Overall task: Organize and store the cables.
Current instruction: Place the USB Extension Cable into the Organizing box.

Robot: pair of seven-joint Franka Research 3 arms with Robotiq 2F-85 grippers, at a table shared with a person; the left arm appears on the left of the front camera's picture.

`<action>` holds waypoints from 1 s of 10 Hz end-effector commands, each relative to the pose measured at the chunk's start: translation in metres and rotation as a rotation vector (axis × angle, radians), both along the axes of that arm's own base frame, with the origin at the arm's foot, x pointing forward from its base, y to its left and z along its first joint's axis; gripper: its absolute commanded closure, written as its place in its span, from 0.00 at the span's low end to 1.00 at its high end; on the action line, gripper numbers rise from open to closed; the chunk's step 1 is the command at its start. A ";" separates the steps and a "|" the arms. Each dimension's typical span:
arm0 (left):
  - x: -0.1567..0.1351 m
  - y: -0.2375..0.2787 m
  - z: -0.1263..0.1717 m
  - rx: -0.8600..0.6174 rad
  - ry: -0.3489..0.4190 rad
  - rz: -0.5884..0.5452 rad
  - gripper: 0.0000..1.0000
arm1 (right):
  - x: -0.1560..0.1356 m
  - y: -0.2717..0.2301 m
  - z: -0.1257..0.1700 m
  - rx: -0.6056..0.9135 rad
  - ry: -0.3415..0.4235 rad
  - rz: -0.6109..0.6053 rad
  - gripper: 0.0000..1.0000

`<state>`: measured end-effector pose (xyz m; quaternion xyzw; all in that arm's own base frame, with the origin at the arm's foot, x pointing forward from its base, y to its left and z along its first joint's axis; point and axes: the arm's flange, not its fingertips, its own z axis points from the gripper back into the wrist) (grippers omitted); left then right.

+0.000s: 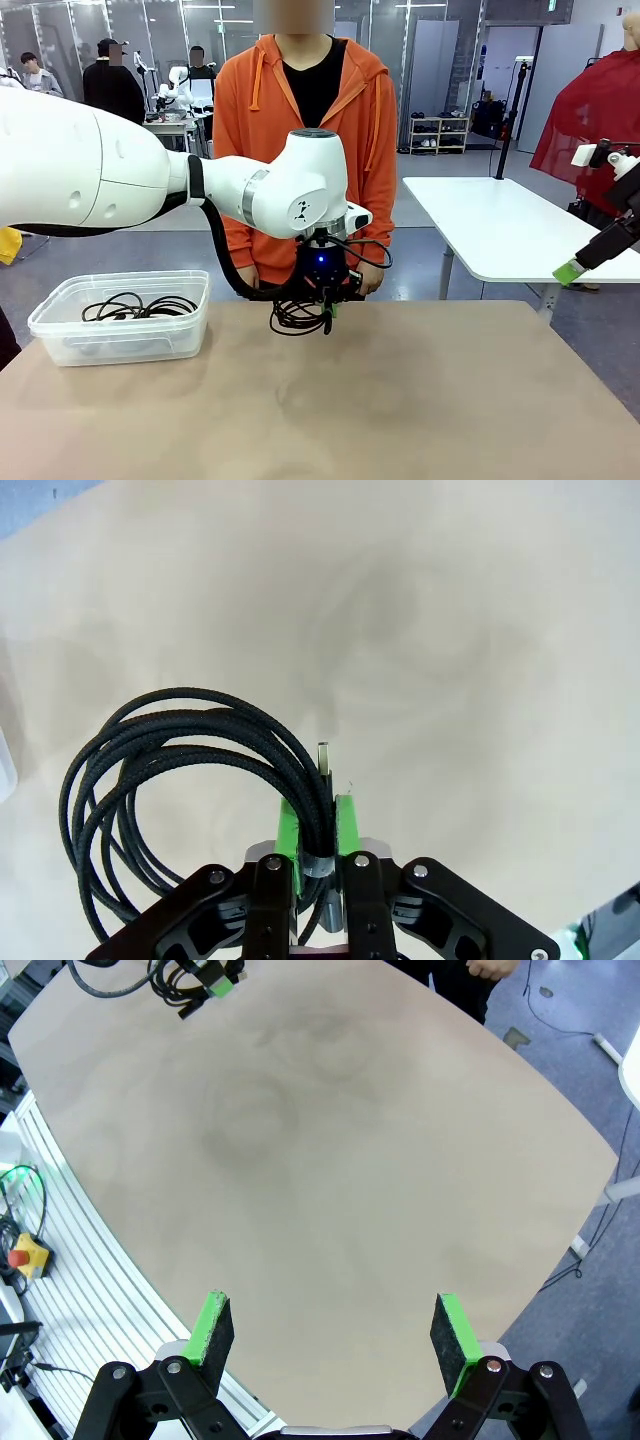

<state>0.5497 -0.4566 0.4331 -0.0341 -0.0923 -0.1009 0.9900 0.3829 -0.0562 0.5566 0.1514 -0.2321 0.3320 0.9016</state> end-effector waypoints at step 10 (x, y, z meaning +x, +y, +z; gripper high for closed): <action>0.013 0.047 0.042 0.015 -0.045 -0.071 0.84 | 0.000 -0.002 0.001 -0.010 0.002 0.003 0.00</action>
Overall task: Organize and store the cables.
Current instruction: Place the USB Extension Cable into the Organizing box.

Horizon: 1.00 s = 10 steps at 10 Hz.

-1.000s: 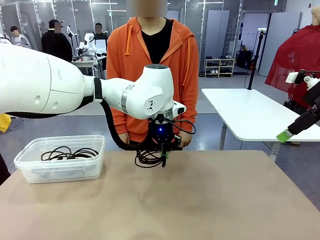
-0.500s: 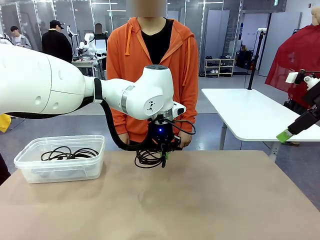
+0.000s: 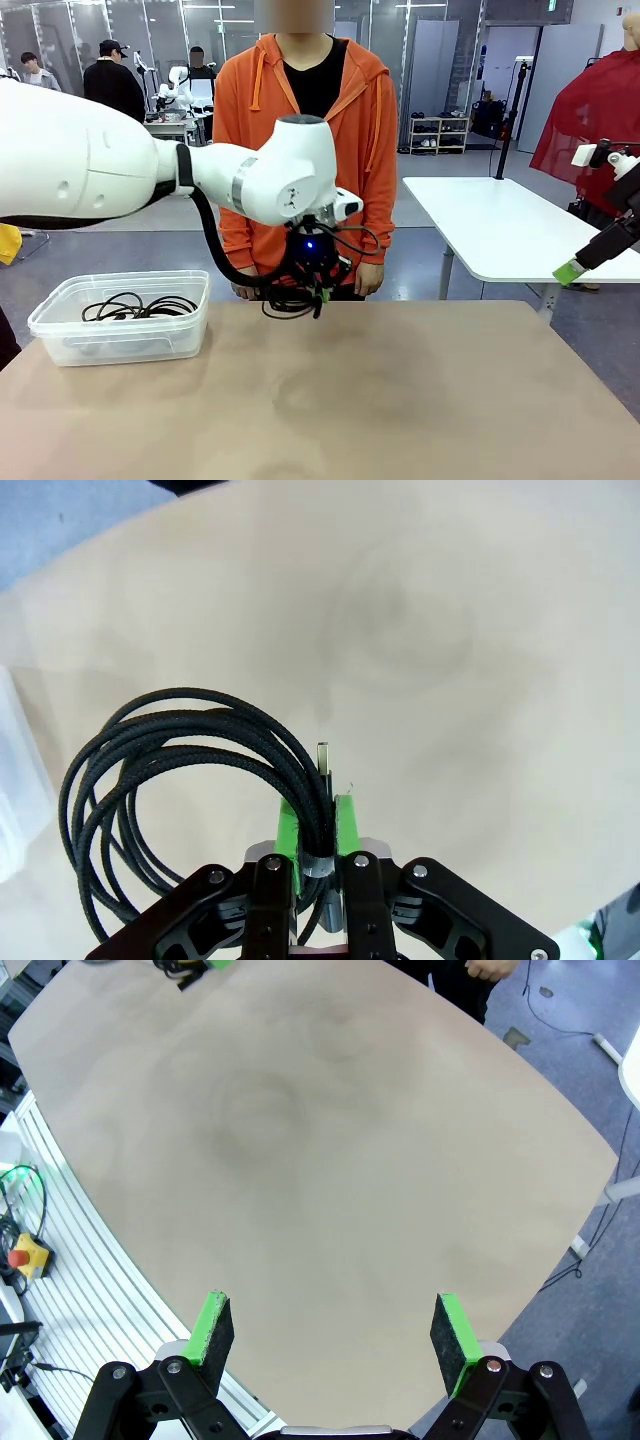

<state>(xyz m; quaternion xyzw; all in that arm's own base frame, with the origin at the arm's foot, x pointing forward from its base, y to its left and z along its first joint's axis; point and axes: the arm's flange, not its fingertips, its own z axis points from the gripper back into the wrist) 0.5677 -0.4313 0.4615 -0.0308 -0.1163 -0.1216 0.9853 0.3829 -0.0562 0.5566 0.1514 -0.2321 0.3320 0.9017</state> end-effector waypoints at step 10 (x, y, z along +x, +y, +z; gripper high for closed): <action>-0.009 0.235 0.043 -0.114 -0.149 -0.277 0.84 | 0.000 -0.001 0.001 -0.010 0.002 0.003 0.00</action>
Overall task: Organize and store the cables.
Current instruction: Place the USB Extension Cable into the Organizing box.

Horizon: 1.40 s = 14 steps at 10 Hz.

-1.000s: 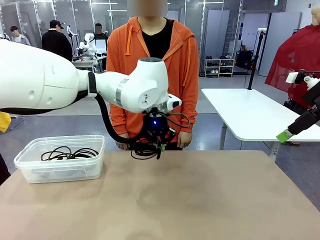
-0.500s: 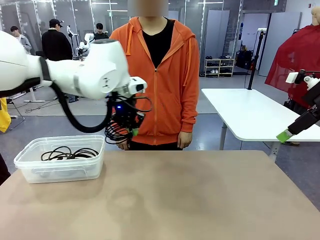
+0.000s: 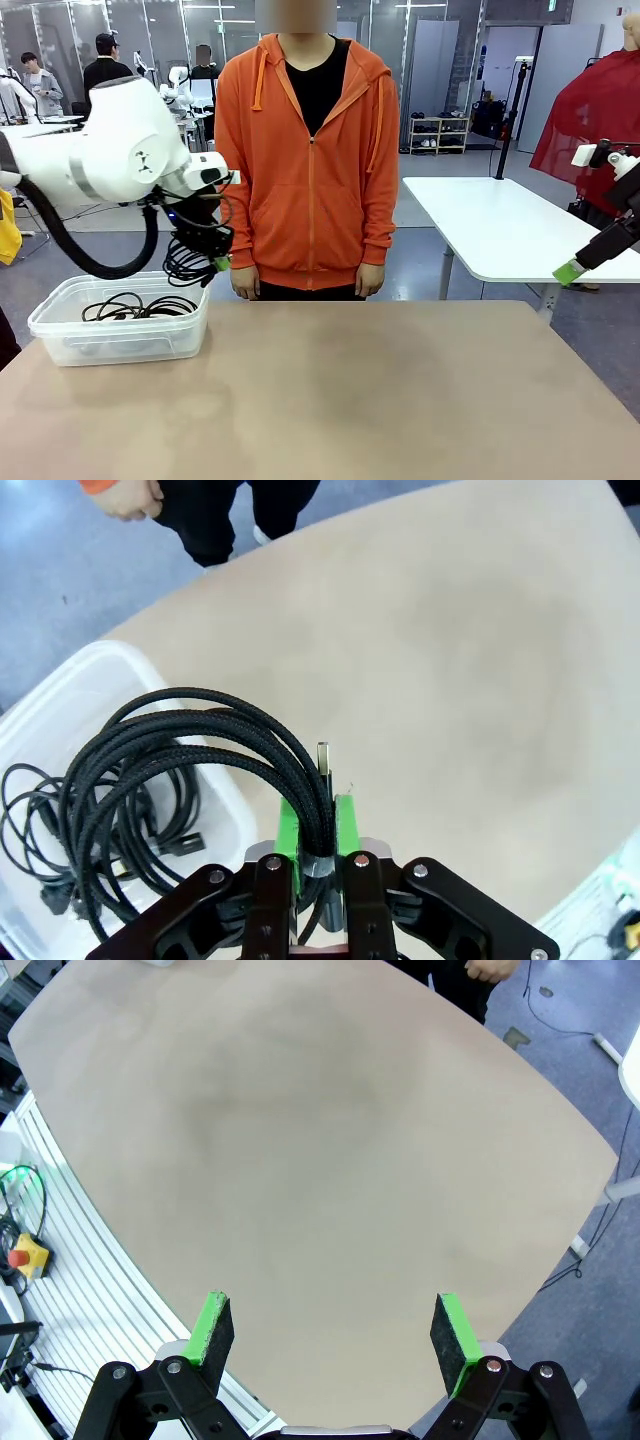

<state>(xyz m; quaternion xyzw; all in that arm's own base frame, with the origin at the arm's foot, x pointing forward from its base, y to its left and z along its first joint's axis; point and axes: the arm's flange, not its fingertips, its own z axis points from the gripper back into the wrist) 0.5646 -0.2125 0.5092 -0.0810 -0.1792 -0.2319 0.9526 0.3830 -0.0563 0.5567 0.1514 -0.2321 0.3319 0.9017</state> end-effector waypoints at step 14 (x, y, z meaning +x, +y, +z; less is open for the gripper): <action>0.042 0.087 -0.087 0.081 0.024 0.074 0.84 | 0.000 -0.001 0.001 -0.010 0.002 0.003 0.00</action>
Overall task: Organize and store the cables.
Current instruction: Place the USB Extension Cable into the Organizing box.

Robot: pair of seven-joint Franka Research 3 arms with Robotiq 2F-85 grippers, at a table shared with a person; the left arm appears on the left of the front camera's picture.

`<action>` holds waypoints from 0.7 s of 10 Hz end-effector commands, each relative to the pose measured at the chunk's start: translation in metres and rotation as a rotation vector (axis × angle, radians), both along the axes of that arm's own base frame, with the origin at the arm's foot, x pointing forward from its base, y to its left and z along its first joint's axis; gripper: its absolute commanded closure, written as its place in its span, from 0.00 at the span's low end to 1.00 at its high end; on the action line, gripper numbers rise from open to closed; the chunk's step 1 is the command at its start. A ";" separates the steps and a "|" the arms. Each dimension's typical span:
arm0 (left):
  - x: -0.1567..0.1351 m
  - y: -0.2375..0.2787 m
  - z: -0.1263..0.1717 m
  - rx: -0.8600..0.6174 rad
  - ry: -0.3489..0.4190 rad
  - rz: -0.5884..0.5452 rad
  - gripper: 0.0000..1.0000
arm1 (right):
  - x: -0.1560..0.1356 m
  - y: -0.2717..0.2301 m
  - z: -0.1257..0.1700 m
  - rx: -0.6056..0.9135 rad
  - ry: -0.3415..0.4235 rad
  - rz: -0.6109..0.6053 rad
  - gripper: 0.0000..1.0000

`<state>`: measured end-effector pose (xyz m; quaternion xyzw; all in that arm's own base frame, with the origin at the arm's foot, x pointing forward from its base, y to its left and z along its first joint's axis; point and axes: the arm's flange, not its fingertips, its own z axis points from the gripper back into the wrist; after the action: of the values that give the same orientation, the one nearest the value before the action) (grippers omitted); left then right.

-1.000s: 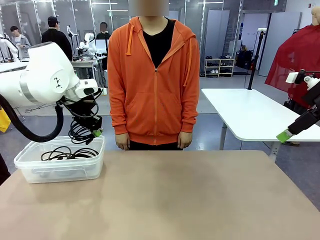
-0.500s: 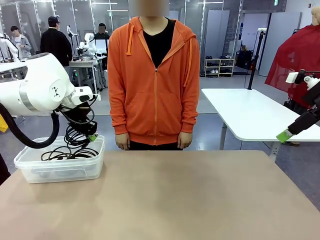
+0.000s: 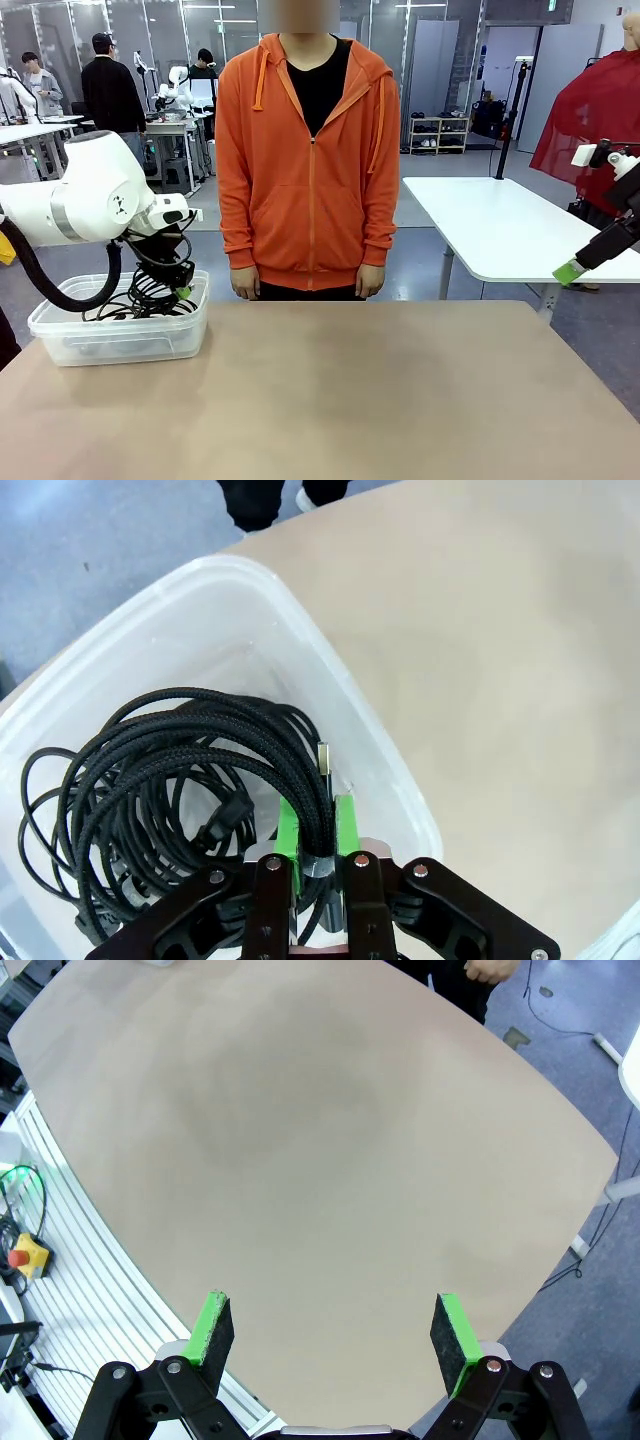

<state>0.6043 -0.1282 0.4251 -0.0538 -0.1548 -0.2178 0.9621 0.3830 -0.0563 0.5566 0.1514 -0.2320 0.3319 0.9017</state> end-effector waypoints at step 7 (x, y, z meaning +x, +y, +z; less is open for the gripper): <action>0.005 0.006 -0.009 0.022 -0.014 0.108 0.25 | 0.000 -0.001 0.001 -0.010 0.002 0.003 0.00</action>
<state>0.6090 -0.1245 0.4134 -0.0428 -0.1475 -0.1785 0.9719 0.3830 -0.0563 0.5566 0.1514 -0.2320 0.3319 0.9017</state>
